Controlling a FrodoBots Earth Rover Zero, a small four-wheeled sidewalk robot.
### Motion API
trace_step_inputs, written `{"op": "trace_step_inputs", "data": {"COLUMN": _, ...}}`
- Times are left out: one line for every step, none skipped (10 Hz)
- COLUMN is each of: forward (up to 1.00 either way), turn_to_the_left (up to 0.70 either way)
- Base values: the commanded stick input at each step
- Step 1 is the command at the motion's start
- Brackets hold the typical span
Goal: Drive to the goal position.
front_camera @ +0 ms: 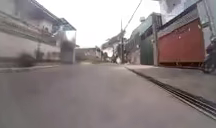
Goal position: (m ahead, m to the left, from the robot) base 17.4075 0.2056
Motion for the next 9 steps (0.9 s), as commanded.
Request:
{"op": "trace_step_inputs", "data": {"forward": 1.0, "turn_to_the_left": -0.07}}
{"op": "trace_step_inputs", "data": {"forward": 1.0, "turn_to_the_left": -0.22}}
{"op": "trace_step_inputs", "data": {"forward": 1.0, "turn_to_the_left": -0.36}}
{"op": "trace_step_inputs", "data": {"forward": 1.0, "turn_to_the_left": -0.11}}
{"op": "trace_step_inputs", "data": {"forward": 1.0, "turn_to_the_left": 0.0}}
{"op": "trace_step_inputs", "data": {"forward": 1.0, "turn_to_the_left": 0.0}}
{"op": "trace_step_inputs", "data": {"forward": 1.0, "turn_to_the_left": 0.0}}
{"op": "trace_step_inputs", "data": {"forward": 1.0, "turn_to_the_left": 0.0}}
{"op": "trace_step_inputs", "data": {"forward": 1.0, "turn_to_the_left": 0.0}}
